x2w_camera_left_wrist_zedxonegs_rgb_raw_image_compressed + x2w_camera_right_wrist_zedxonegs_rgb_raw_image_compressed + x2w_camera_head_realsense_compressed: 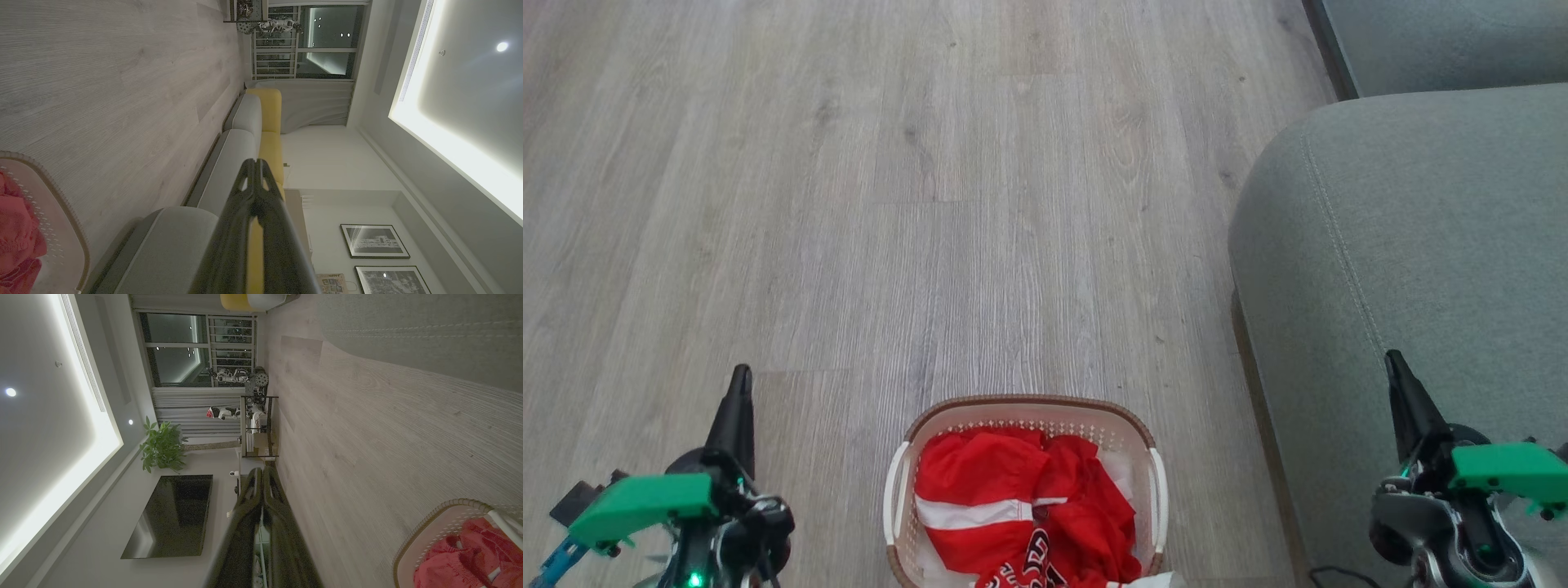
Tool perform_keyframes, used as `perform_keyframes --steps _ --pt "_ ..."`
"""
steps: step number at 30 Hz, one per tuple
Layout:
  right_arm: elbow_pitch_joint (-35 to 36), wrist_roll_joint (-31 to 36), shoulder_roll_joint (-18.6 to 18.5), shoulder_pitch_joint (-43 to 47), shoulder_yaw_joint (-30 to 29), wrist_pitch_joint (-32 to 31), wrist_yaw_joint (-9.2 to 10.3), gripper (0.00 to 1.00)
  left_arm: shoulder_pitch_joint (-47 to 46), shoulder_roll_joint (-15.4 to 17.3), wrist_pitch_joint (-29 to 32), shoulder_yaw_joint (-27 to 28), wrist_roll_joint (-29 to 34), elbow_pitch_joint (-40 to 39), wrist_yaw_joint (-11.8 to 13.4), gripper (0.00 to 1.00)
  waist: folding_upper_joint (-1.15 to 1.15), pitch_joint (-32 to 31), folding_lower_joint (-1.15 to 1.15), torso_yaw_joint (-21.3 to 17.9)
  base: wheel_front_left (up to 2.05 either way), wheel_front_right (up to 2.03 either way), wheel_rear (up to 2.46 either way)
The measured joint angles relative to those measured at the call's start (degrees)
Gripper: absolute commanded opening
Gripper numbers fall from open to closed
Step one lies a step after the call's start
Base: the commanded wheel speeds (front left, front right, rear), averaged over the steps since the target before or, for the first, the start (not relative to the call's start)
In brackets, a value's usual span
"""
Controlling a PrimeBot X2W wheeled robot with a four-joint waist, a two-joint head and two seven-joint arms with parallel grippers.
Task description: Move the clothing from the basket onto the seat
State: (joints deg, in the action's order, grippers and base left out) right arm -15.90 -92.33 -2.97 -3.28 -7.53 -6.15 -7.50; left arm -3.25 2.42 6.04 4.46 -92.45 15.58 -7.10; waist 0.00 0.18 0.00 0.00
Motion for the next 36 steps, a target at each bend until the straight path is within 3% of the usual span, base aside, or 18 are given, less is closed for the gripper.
perform_keyframes --steps 20,21,26,36 --pt "0.0 0.0 0.0 0.0 0.0 0.0 0.0 0.0 0.0 0.0 0.0 0.0 0.0 0.0 0.0 0.0 0.0 0.0 0.0 0.0 0.0 0.0 0.0" --pt "-0.4 0.0 0.0 0.1 0.1 0.0 0.0 1.0 0.1 0.0 -0.1 -0.1 0.0 0.4 0.0 1.0 0.0 0.0 0.0 0.0 0.0 0.0 0.0" --pt "-3.9 0.0 0.0 3.2 0.4 0.0 0.0 1.0 3.3 -0.6 -0.2 -0.3 0.0 4.0 0.1 1.0 0.0 0.0 0.0 0.0 0.0 0.0 0.0" --pt "-2.3 0.1 0.0 3.5 0.7 0.4 0.0 1.0 3.5 -0.6 -1.7 -1.3 0.0 2.9 0.1 1.0 0.0 0.0 0.0 0.0 0.0 0.0 0.0"
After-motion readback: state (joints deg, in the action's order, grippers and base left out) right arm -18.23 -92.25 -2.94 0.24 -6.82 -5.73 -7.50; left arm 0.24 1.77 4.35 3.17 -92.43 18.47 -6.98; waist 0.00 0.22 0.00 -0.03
